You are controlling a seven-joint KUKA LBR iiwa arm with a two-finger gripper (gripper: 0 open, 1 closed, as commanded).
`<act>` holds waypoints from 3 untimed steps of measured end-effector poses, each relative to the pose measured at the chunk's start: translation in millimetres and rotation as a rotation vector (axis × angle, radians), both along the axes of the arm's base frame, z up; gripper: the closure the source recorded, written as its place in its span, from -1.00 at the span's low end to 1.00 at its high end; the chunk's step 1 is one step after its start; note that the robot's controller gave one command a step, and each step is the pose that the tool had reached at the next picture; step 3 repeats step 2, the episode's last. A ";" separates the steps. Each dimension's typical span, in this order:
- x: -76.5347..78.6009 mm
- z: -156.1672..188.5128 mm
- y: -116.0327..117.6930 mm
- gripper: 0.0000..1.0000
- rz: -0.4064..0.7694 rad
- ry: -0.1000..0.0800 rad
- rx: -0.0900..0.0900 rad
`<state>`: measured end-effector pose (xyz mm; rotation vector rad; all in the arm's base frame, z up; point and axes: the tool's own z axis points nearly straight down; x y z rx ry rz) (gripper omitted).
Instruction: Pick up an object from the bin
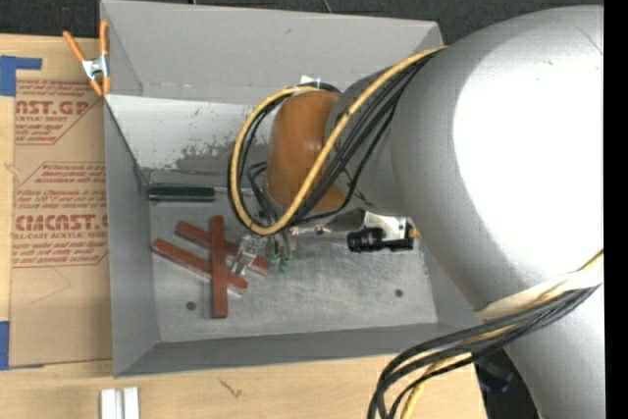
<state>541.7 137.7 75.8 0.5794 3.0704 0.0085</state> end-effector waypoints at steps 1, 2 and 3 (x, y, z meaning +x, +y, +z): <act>0.0 0.1 0.0 1.00 0.000 0.000 0.000; 19.5 139.3 -11.1 1.00 -0.014 0.015 -0.003; 19.5 139.3 -11.1 1.00 -0.014 0.015 -0.003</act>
Offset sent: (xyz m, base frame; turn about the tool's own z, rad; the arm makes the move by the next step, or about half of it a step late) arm 0.0191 -0.0118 0.1395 0.0161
